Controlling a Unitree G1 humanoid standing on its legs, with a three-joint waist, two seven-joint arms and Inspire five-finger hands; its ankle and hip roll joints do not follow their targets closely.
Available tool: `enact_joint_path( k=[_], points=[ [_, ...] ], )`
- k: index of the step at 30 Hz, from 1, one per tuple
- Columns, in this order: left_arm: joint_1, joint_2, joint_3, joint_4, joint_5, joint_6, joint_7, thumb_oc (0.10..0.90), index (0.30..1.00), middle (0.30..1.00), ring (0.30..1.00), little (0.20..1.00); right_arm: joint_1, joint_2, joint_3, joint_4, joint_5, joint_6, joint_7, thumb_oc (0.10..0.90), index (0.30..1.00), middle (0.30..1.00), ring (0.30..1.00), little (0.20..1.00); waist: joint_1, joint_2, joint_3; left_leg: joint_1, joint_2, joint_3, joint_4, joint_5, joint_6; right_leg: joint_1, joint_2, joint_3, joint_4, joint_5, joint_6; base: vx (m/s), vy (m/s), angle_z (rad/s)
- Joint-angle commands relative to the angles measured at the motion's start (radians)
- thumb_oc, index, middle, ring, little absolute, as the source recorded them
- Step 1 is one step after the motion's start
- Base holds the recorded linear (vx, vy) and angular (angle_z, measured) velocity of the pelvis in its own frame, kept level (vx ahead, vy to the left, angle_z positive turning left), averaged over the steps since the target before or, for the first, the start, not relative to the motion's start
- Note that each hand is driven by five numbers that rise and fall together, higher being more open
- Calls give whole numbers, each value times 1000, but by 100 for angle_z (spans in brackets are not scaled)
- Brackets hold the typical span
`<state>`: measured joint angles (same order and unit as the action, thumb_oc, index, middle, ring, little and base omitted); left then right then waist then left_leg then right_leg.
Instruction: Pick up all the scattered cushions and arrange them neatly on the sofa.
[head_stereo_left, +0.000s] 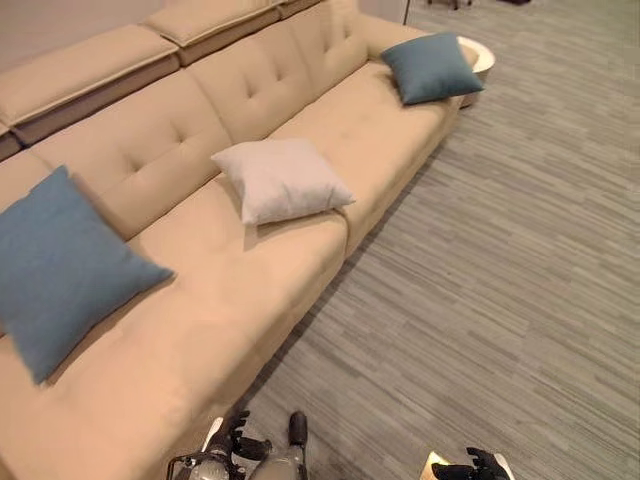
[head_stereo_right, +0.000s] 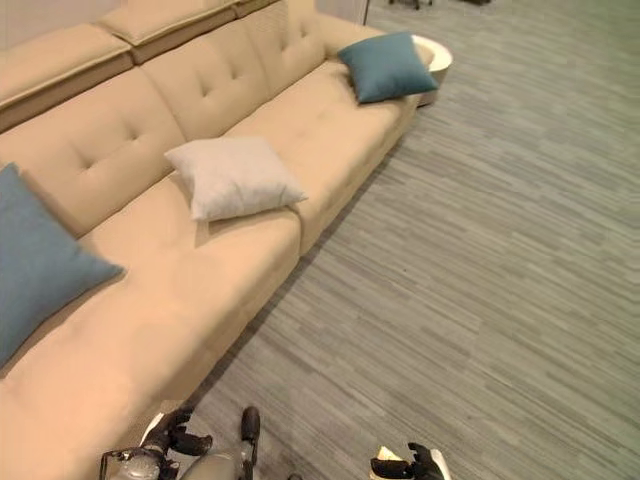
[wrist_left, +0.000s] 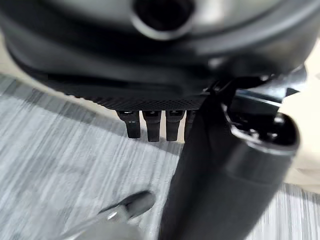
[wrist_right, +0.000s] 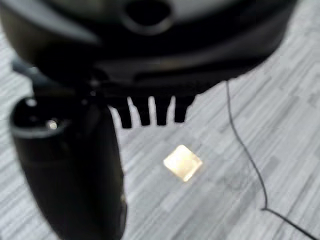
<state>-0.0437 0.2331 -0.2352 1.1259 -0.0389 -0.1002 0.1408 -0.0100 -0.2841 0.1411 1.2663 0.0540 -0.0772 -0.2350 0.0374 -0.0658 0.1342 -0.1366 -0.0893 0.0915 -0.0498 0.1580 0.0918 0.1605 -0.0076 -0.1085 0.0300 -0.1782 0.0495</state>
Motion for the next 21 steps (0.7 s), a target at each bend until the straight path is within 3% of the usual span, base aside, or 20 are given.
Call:
enact_joint_path(
  k=[1,4,7,8,14,18,21],
  points=[
    [-26,11,2,-42,-17,-16,10,800,900,900,900,900,-4,-57,-30,-43,4,-10,-28,800,900,900,900,900,20,17,0,-18,17,-19,111,-160,-53,-150,-34,7,244,70,90,67,56,-9],
    [-39,19,0,-57,-28,-21,21,800,900,900,900,900,-21,-66,-38,-50,7,-11,-32,800,900,900,900,900,3,38,22,18,25,-40,108,-181,-38,-263,-65,-4,398,114,110,83,22,24],
    [-44,15,-6,-67,-33,-26,19,800,900,900,900,900,-37,-75,-32,-49,4,-11,-30,800,900,900,900,900,-7,54,24,63,24,-66,84,-195,-38,-295,-84,-30,311,96,78,214,-64,6],
    [-48,13,-4,-58,-34,-27,18,800,900,900,900,900,-46,-76,-27,-50,3,-11,-30,800,900,900,900,900,-16,55,25,90,24,-78,68,-207,-42,-320,-91,-33,236,121,72,211,-113,13],
    [-60,5,-4,-40,-44,-35,29,800,900,900,900,900,-47,-67,-7,-70,-2,-6,-31,800,900,900,900,900,-47,47,49,167,17,-137,59,-252,-64,-402,-80,20,81,218,96,223,-156,11],
    [-55,-9,-8,-21,-38,-37,27,800,900,900,900,900,-34,-56,6,-61,-1,-14,-22,800,900,900,900,900,-56,26,27,191,30,-165,103,-306,-89,-353,-74,42,41,231,76,253,-252,48],
    [-57,-14,-8,-22,-49,-37,23,800,900,900,900,900,-31,-53,5,-64,14,-27,-23,800,900,900,900,900,-59,20,24,167,55,-143,177,-320,-119,-310,-73,25,19,214,60,133,-210,34]
  ],
)
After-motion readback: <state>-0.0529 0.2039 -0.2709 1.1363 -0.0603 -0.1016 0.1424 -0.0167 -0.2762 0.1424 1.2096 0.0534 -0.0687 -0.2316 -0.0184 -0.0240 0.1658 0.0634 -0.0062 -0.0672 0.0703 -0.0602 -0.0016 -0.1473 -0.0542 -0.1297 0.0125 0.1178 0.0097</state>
